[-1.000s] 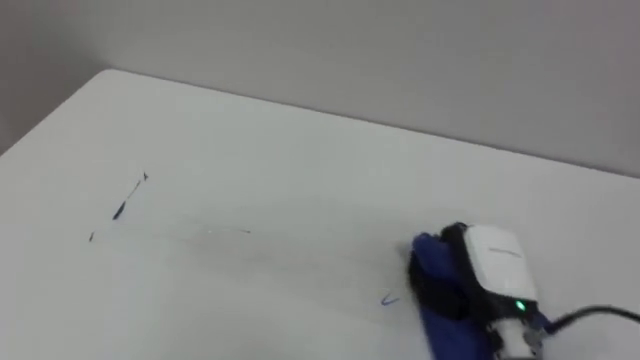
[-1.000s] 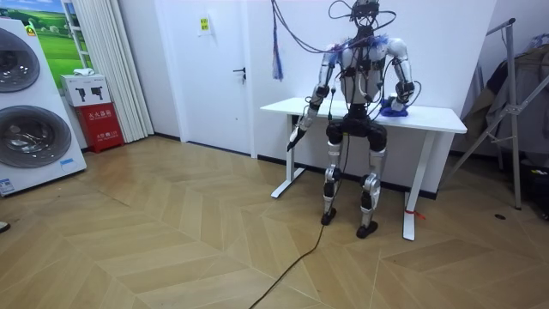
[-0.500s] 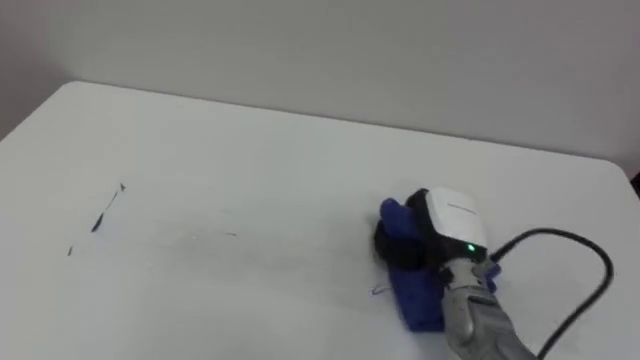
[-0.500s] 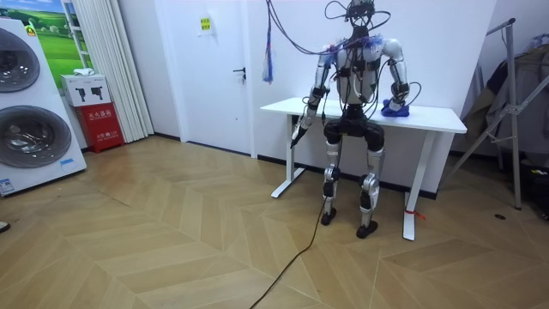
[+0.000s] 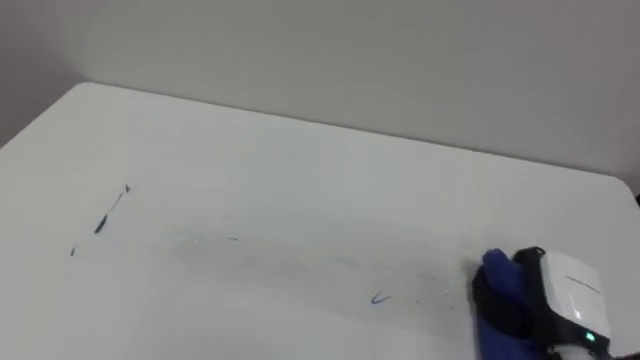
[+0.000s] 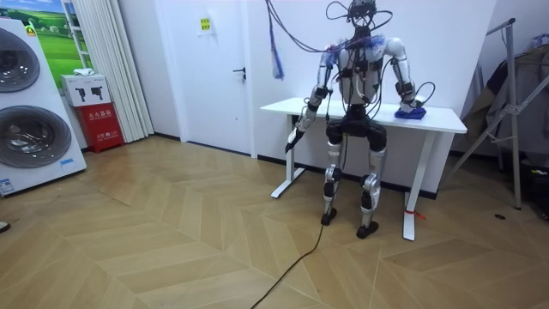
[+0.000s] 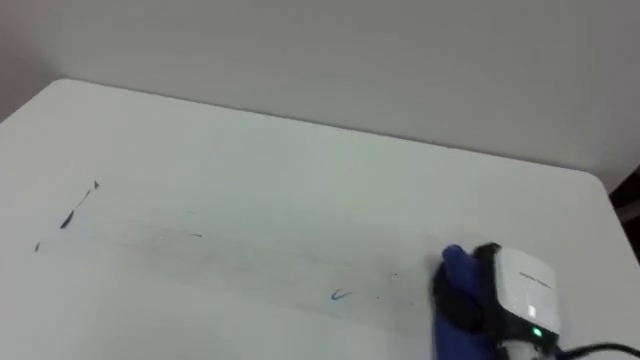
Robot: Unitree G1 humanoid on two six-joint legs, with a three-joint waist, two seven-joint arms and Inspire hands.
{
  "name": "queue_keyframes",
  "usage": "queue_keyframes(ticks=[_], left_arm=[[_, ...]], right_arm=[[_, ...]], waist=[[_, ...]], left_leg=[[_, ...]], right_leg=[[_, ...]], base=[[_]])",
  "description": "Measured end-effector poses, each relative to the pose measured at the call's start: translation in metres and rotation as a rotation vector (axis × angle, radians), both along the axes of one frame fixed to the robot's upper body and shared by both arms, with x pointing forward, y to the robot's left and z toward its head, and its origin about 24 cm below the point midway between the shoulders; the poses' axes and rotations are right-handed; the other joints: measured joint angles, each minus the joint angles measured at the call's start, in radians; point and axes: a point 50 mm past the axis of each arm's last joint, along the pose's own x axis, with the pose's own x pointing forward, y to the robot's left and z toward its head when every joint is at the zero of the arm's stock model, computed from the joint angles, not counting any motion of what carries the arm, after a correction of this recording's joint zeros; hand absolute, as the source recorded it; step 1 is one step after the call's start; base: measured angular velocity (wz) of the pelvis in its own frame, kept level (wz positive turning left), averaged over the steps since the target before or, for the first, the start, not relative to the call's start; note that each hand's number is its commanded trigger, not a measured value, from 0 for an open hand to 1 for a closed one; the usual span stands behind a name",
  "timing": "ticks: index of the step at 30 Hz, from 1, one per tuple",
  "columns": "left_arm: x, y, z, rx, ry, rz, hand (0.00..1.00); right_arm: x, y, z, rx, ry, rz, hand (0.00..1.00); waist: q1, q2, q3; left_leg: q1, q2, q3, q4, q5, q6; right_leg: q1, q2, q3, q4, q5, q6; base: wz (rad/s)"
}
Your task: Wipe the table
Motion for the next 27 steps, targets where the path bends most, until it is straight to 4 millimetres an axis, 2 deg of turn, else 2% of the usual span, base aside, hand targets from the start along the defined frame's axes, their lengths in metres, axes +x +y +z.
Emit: queue_keyframes(ticks=[3,7,9,10,12,13,14,15,16,17,18,19,20,21,22,23,24,25,26,27], left_arm=[[0.017,-0.009,-0.003,-0.022,-0.029,-0.063,0.00],[0.035,-0.022,-0.007,-0.053,-0.058,-0.106,0.00],[0.054,-0.032,-0.009,-0.071,-0.089,-0.148,0.00],[0.057,-0.034,-0.010,-0.074,-0.091,-0.155,0.00],[0.060,-0.036,-0.013,-0.087,-0.072,-0.158,0.00],[0.059,-0.038,-0.013,-0.091,-0.071,-0.161,0.00],[0.057,-0.038,-0.014,-0.093,-0.065,-0.163,0.00],[0.055,-0.038,-0.014,-0.093,-0.058,-0.162,0.00],[0.050,-0.036,-0.014,-0.086,-0.037,-0.162,0.00],[0.048,-0.036,-0.014,-0.083,-0.030,-0.159,0.00],[0.043,-0.035,-0.015,-0.078,-0.014,-0.150,0.00],[0.039,-0.035,-0.015,-0.079,-0.003,-0.145,0.00],[0.031,-0.034,-0.016,-0.080,0.017,-0.131,0.00],[0.024,-0.030,-0.016,-0.077,0.028,-0.112,0.00],[0.023,-0.026,-0.014,-0.070,0.026,-0.101,0.00],[0.023,-0.016,-0.011,-0.039,0.021,-0.098,0.00],[0.024,-0.005,-0.006,-0.002,0.015,-0.106,0.00],[0.029,0.006,-0.001,0.039,-0.006,-0.124,0.00],[0.031,0.009,0.001,0.055,-0.022,-0.126,0.00],[0.031,0.015,0.005,0.077,-0.039,-0.125,0.00]], right_arm=[[0.011,0.002,0.000,0.023,0.011,-0.011,1.00],[0.031,0.015,0.001,0.030,0.030,0.012,1.00],[0.054,0.037,0.008,0.029,0.043,0.067,1.00],[0.063,0.045,0.012,0.026,0.040,0.102,1.00],[0.094,0.087,0.022,0.017,0.046,0.291,1.00],[0.101,0.107,0.027,0.024,0.041,0.355,1.00],[0.104,0.115,0.029,0.021,0.041,0.384,1.00],[0.108,0.124,0.032,0.004,0.037,0.422,1.00],[0.112,0.124,0.035,0.003,0.027,0.433,1.00],[0.113,0.121,0.034,0.006,0.028,0.427,1.00],[0.113,0.117,0.034,0.005,0.009,0.428,1.00],[0.111,0.116,0.032,0.004,0.002,0.430,1.00],[0.107,0.111,0.027,0.008,-0.014,0.419,1.00],[0.100,0.103,0.020,0.010,-0.028,0.389,1.00],[0.095,0.098,0.017,0.006,-0.038,0.366,1.00],[0.083,0.086,0.012,0.001,-0.058,0.302,1.00],[0.065,0.070,0.005,0.011,-0.066,0.202,1.00],[0.044,0.052,-0.001,0.019,-0.065,0.088,1.00],[0.037,0.044,-0.002,0.016,-0.066,0.046,1.00],[0.029,0.030,-0.004,0.011,-0.075,-0.016,1.00]], waist=[[0.000,0.005,-0.0021],[0.013,0.007,-0.0018],[0.050,0.008,-0.0009],[0.064,0.008,-0.0004],[0.092,0.006,0.0074],[0.099,0.005,0.0087],[0.101,0.006,0.0096],[0.113,0.008,0.0146],[0.123,0.010,0.0248],[0.122,0.009,0.0311],[0.110,0.010,0.0401],[0.107,0.010,0.0403],[0.096,0.020,0.0381],[0.085,0.028,0.0307],[0.072,0.029,0.0251],[0.037,0.029,0.0213],[0.006,0.026,0.0195],[-0.004,0.014,0.0143],[-0.002,0.011,0.0147],[0.000,0.012,0.0139]], left_leg=[[0.002,-0.009,0.000,0.008,-0.004,0.006],[0.005,-0.007,0.006,0.009,-0.006,0.009],[-0.008,-0.004,0.010,0.005,-0.007,0.012],[-0.011,-0.005,0.009,0.001,-0.007,0.011],[-0.018,-0.001,0.008,-0.003,-0.007,0.006],[-0.022,0.001,0.009,0.001,-0.011,0.005],[-0.023,0.003,0.009,0.004,-0.013,0.004],[-0.023,0.004,0.009,0.015,-0.027,0.003],[-0.027,0.004,0.012,0.030,-0.035,0.008],[-0.031,0.004,0.017,0.040,-0.039,0.009],[-0.043,0.010,0.041,0.055,-0.045,0.009],[-0.043,0.012,0.053,0.056,-0.046,0.011],[-0.045,0.031,0.099,0.072,-0.063,0.016],[-0.050,0.051,0.120,0.096,-0.079,0.015],[-0.061,0.062,0.134,0.112,-0.087,0.014],[-0.076,0.099,0.191,0.132,-0.095,0.010],[-0.074,0.138,0.258,0.139,-0.095,0.003],[-0.058,0.166,0.332,0.139,-0.092,-0.009],[-0.053,0.177,0.368,0.144,-0.093,-0.013],[-0.049,0.206,0.435,0.160,-0.097,-0.020]], right_leg=[[0.003,0.000,0.018,0.001,0.000,0.001],[-0.006,0.005,0.038,0.000,0.000,0.002],[-0.042,0.009,0.064,0.016,0.001,0.000],[-0.054,0.011,0.074,0.021,0.005,-0.006],[-0.070,0.016,0.069,0.017,0.028,-0.015],[-0.071,0.014,0.055,0.017,0.029,-0.016],[-0.071,0.013,0.051,0.021,0.025,-0.015],[-0.084,0.010,0.048,0.045,0.014,-0.016],[-0.089,0.001,0.043,0.078,0.004,-0.025],[-0.096,-0.006,0.034,0.099,-0.004,-0.026],[-0.106,-0.015,0.013,0.127,-0.010,-0.027],[-0.110,-0.020,0.008,0.138,-0.011,-0.027],[-0.118,-0.030,-0.018,0.172,-0.012,-0.026],[-0.130,-0.041,-0.040,0.207,-0.013,-0.020],[-0.135,-0.049,-0.044,0.226,-0.014,-0.011],[-0.145,-0.072,-0.041,0.287,-0.013,0.009],[-0.165,-0.113,-0.031,0.405,-0.016,0.020],[-0.175,-0.169,-0.021,0.483,-0.015,0.022],[-0.177,-0.191,-0.009,0.485,-0.011,0.020],[-0.182,-0.218,0.020,0.466,0.005,0.019]], base=[[-0.03],[-0.24],[-0.49],[-0.72],[-0.39],[0.10],[0.16],[0.10],[0.09],[0.21],[0.18],[0.17],[0.09],[0.17],[0.51],[1.00],[1.38],[1.10],[0.63],[0.27]])
